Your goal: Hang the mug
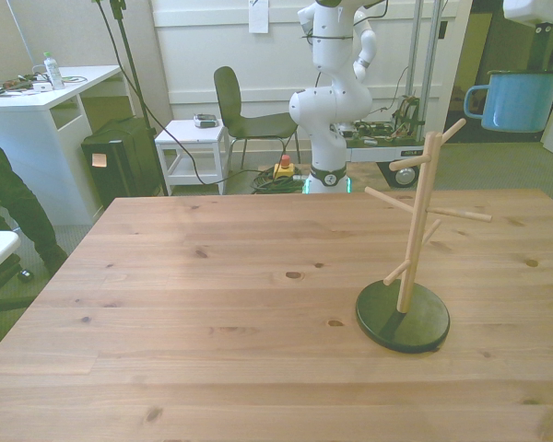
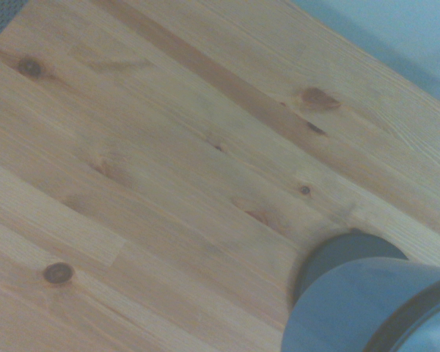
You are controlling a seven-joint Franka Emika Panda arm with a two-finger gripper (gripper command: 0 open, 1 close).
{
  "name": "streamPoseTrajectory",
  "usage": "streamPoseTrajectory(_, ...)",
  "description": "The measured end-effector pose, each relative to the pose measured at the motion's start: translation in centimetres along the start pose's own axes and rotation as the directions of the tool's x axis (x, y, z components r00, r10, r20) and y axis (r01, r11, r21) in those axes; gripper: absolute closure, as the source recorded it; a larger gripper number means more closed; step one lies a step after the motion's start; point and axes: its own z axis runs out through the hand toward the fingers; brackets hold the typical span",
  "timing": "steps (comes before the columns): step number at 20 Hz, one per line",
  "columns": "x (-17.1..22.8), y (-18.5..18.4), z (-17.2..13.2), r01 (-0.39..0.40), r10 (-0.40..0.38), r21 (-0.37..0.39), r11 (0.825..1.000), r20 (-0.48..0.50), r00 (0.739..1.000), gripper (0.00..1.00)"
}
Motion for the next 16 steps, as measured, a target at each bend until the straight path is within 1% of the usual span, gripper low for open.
streamPoseTrajectory(11,1.9,-1.9,0.2,0.008,-0.008,0.0,1.0,0.009,1.0,1.0)
streamPoseTrajectory(16,3.0,-0.9,0.6,-0.004,0.004,-0.009,1.0,0.011,1.0,1.0)
